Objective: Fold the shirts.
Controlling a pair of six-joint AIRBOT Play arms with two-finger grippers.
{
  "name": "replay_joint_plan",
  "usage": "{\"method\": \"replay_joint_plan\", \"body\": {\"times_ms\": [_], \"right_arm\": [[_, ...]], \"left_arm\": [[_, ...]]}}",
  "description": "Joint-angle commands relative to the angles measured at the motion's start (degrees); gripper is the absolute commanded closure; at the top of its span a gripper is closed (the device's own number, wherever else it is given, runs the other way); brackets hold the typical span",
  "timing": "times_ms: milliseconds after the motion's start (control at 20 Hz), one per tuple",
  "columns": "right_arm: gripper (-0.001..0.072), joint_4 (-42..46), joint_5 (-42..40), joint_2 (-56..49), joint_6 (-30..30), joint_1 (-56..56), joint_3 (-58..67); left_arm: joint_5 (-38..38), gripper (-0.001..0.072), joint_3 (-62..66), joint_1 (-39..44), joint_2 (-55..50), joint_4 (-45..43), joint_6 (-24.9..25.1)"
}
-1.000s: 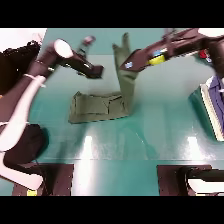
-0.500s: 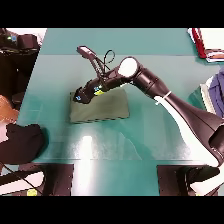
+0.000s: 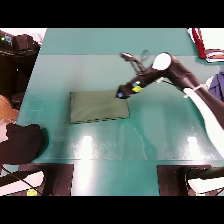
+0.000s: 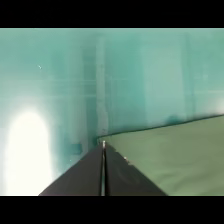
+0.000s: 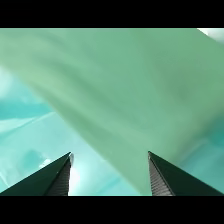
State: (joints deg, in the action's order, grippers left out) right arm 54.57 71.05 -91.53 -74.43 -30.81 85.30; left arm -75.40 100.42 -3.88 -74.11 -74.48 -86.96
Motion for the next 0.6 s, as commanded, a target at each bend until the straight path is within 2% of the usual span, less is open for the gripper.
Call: {"method": "replay_joint_plan", "body": {"times_ms": [0, 100, 250, 550], "right_arm": [[0.0192, -2.7, -3.3, 4.3, -1.7, 10.1, -13.0], [0.019, -7.3, -4.8, 4.1, -1.4, 14.2, -18.2], [0.0132, -15.5, -4.3, 0.8, 2.0, 16.4, -22.2], [0.0132, -23.6, -5.6, -9.4, 4.2, 9.0, -16.0]], "left_arm": [[-0.6, 0.0683, 0.0, 0.0, 0.1, 1.2, 0.0], [-0.5, 0.0683, 0.0, 0.0, 0.1, 1.7, 0.0], [-0.4, 0.0683, 0.0, 0.0, 0.1, 1.7, 0.4], [-0.3, 0.0683, 0.0, 0.0, 0.1, 1.7, 0.4]]}}
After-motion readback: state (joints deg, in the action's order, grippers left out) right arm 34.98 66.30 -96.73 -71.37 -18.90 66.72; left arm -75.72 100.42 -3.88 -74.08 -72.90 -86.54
